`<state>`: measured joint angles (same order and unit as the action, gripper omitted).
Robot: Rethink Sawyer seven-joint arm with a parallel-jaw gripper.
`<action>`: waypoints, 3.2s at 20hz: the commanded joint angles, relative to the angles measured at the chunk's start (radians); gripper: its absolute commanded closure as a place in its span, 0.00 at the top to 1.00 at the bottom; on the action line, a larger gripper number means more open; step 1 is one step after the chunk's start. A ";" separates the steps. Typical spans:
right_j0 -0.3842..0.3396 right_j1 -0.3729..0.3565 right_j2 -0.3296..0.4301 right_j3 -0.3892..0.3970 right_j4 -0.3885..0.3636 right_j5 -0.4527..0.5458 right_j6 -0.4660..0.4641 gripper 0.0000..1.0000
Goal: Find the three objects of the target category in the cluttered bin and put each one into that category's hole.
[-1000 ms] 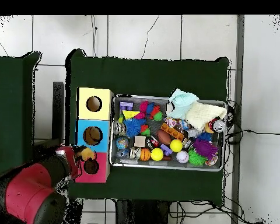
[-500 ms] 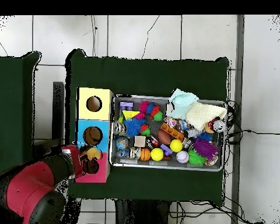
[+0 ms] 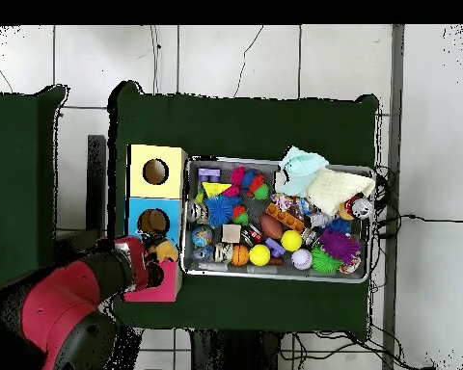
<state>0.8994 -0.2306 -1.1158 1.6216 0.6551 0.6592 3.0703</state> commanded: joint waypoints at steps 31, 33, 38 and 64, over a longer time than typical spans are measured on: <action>0.080 0.279 0.028 -0.069 0.179 0.002 0.470 0.00; 0.077 0.285 0.043 -0.065 0.191 -0.033 0.466 0.00; 0.067 0.285 0.095 -0.038 0.217 -0.132 0.441 0.00; 0.064 0.183 0.150 -0.009 0.002 -0.128 0.118 0.00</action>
<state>1.0009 -0.0264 -1.1444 1.6239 0.7395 0.5121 3.2226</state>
